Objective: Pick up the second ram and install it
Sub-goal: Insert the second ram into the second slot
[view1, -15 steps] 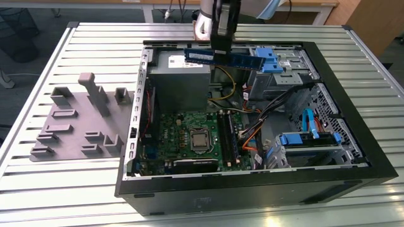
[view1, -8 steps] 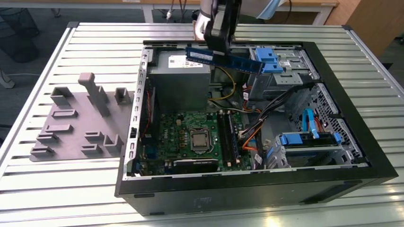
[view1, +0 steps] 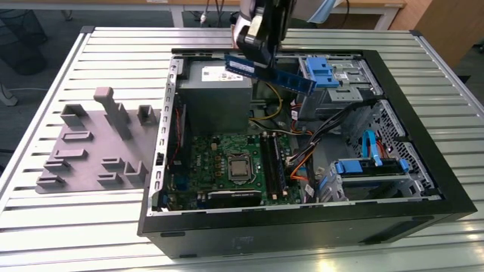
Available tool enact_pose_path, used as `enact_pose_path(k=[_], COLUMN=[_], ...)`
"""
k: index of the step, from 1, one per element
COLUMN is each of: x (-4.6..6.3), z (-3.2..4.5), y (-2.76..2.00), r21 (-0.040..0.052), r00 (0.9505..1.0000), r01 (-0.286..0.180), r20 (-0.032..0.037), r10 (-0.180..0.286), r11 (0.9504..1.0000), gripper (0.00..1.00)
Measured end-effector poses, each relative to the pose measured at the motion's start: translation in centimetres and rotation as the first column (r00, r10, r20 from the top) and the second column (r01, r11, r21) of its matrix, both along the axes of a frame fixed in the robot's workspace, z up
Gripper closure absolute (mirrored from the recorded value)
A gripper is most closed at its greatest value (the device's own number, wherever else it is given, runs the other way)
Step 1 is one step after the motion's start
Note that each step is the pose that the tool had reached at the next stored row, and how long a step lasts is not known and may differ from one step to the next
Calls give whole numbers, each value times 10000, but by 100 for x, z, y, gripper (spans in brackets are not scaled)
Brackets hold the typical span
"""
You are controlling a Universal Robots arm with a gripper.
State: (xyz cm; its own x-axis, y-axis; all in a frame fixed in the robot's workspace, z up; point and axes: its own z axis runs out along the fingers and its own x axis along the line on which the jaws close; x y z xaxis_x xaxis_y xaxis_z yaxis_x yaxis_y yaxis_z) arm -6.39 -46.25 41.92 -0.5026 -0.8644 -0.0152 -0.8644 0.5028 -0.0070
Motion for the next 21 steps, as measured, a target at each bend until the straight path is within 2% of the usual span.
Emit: enact_pose_path(k=[5,7,10,14,21], x=[0,0,0,0,0], z=[-16,-22,-31,-41,-55], y=[0,0,0,0,0], r21=[0,-1,-2,-5,-14], r00=[9960,9921,9836,9686,9347], r01=[897,1255,1804,2488,3555], r20=[0,0,0,1,4], r10=[-897,-1255,-1804,-2488,-3555], r11=[9960,9921,9836,9686,9347], gripper=[86,86,86,86,86])
